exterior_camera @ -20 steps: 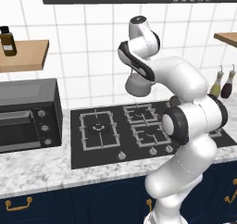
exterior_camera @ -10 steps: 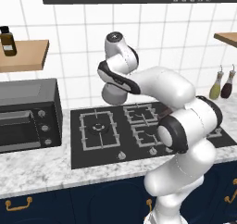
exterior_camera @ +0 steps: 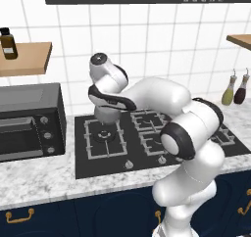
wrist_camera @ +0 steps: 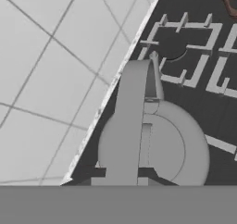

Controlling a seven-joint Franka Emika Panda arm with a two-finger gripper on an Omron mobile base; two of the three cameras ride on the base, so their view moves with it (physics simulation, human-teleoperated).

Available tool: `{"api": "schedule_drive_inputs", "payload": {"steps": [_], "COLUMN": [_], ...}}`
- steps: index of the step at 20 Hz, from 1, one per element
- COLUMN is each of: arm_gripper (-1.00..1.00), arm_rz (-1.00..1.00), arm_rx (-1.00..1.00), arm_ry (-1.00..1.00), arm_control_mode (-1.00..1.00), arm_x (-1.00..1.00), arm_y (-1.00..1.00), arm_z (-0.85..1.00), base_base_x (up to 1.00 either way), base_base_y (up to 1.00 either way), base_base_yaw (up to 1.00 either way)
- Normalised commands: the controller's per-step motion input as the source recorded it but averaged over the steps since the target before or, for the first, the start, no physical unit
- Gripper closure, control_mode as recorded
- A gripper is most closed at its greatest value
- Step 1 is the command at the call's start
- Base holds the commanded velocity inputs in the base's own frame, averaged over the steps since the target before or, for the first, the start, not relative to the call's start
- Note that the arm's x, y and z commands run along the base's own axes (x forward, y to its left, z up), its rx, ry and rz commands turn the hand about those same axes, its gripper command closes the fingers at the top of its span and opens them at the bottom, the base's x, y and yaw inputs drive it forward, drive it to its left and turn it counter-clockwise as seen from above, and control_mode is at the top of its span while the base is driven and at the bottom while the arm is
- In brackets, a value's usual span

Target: Pick the kettle from the counter and place it on a stove burner. Then turn the burner on.

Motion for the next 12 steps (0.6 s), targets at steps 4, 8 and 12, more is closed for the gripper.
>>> {"api": "schedule_drive_inputs", "payload": {"steps": [4,8,12], "arm_gripper": [1.00,1.00,1.00], "arm_rz": [0.03,0.00,0.00], "arm_rx": [-0.21,-0.02,0.00], "arm_ry": [0.13,0.02,-0.03], "arm_control_mode": [-1.00,-1.00,-1.00], "arm_x": [0.04,0.09,0.09], "arm_y": [0.43,0.31,0.05], "arm_z": [-0.50,-0.32,-0.29], "base_base_x": [0.00,0.00,0.00], "base_base_y": [0.00,0.00,0.00], "base_base_yaw": [0.00,0.00,0.00]}}
